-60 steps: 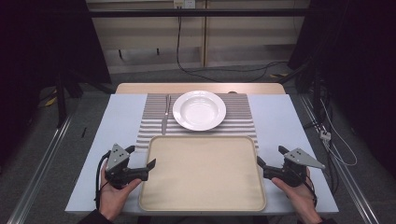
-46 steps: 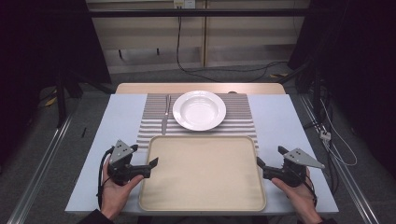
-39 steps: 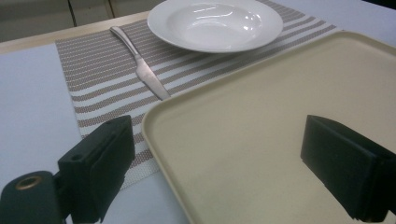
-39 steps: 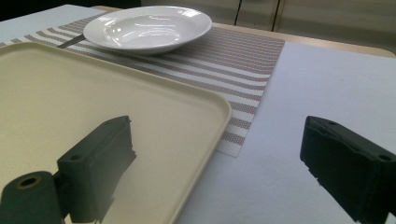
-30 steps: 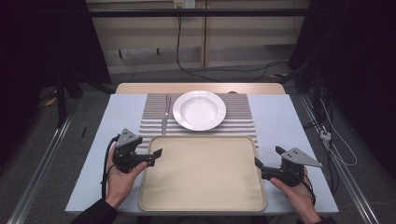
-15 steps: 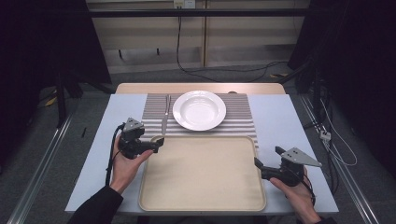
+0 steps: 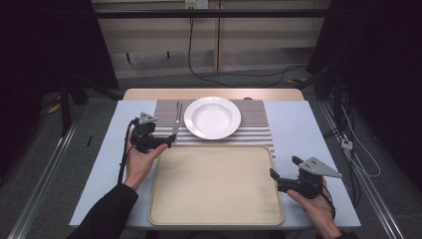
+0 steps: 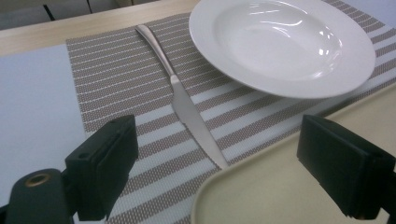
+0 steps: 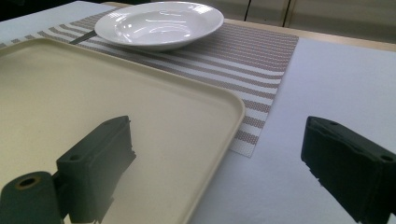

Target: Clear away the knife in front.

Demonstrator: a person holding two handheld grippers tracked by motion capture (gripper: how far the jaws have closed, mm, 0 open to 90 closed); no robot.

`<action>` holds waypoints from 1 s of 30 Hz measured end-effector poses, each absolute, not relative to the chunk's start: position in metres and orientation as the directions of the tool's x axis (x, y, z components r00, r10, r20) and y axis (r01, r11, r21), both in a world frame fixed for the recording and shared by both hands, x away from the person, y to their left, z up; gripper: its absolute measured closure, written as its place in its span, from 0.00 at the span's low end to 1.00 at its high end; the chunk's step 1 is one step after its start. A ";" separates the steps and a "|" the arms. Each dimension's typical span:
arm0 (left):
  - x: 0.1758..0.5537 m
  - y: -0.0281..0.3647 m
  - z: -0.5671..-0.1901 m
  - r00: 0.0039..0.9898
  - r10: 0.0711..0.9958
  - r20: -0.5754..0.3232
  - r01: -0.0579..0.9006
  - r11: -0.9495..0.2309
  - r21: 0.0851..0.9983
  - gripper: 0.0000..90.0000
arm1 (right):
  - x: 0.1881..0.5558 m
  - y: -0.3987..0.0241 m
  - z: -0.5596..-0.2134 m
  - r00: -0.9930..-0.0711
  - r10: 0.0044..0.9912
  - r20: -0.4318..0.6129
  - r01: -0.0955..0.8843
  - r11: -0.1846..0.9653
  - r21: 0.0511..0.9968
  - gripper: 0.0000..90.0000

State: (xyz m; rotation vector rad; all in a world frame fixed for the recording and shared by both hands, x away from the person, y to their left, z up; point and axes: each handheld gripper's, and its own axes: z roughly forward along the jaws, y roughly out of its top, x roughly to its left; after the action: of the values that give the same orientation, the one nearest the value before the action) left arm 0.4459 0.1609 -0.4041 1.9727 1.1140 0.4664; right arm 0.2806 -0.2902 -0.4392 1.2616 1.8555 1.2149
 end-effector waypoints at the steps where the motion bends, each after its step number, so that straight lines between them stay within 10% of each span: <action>1: 0.450 0.160 -0.404 0.541 0.838 -0.065 0.545 -0.290 0.787 0.14 | 0.281 -0.290 -0.439 -0.384 0.923 0.028 0.395 0.137 0.909 0.10; 30: 0.561 0.126 -0.423 0.498 0.865 -0.051 0.652 -0.336 0.679 0.51 | 0.284 -0.292 -0.442 -0.387 0.922 0.034 0.403 0.136 0.905 0.09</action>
State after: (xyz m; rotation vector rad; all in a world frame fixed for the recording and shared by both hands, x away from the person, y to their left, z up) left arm 0.5605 0.1259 -0.4234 2.0970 1.2404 0.4250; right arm 0.2838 -0.2924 -0.4417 1.2692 1.8652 1.2162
